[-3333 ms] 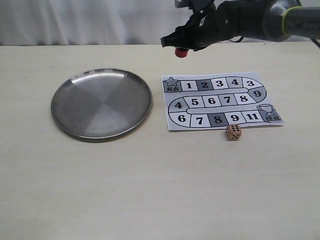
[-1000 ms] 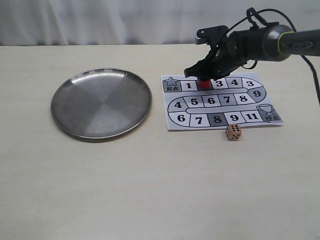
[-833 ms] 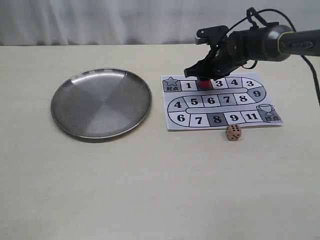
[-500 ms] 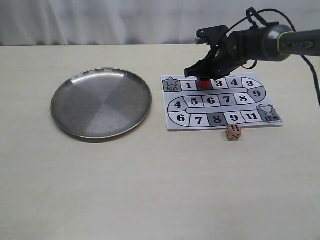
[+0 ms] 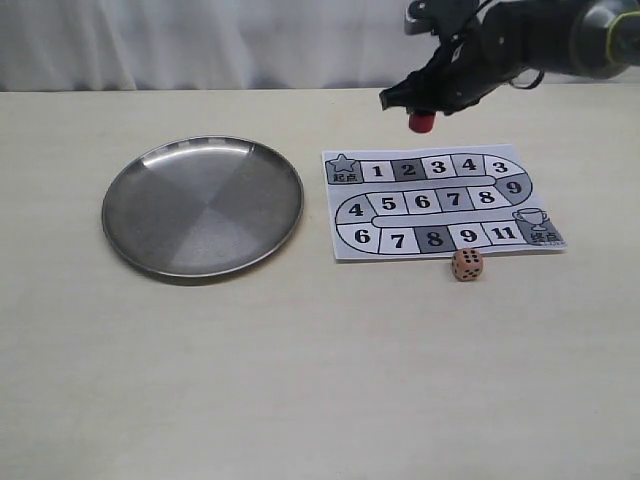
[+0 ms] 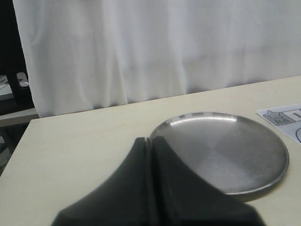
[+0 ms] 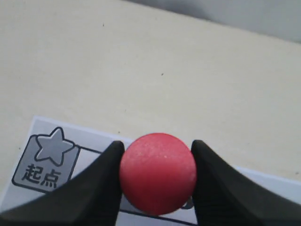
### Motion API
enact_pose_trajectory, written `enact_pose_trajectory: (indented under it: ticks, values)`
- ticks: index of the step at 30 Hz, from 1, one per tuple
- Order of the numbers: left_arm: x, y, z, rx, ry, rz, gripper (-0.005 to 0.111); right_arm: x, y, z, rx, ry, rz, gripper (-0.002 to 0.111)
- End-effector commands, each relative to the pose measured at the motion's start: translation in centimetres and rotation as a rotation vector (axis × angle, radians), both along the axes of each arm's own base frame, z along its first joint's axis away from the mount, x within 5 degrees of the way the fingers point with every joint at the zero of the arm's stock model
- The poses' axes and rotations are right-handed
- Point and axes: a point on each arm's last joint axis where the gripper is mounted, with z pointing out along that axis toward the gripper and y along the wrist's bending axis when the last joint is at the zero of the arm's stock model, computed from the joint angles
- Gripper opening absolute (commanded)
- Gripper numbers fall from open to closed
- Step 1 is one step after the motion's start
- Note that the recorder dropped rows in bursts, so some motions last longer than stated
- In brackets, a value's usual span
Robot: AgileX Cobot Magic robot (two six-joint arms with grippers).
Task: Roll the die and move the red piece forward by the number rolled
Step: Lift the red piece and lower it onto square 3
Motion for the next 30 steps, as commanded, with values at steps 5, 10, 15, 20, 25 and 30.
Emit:
enact_pose_trajectory:
  ticks: [5, 10, 15, 20, 25, 30]
  values:
    - [0.0, 0.0, 0.0, -0.001, -0.008, -0.004, 0.0, 0.1, -2.3, 1.7, -0.029, -0.041, -0.026, 0.005]
    - [0.0, 0.0, 0.0, -0.001, -0.008, -0.004, 0.0, 0.8, -3.5, -2.0, -0.036, 0.036, -0.056, 0.005]
    - [0.0, 0.0, 0.0, -0.001, -0.008, -0.004, 0.0, 1.2, -3.5, -7.7, -0.055, 0.151, -0.054, 0.005]
    - [0.0, 0.0, 0.0, -0.001, -0.008, -0.004, 0.0, 1.0, -3.5, -8.3, -0.061, 0.186, -0.055, 0.005]
    - [0.0, 0.0, 0.0, -0.001, -0.008, -0.004, 0.0, 0.9, -3.5, -8.4, -0.062, 0.19, -0.056, 0.005]
    - [0.0, 0.0, 0.0, -0.001, -0.008, -0.004, 0.0, 0.9, -3.5, -8.3, -0.059, 0.19, -0.057, 0.005]
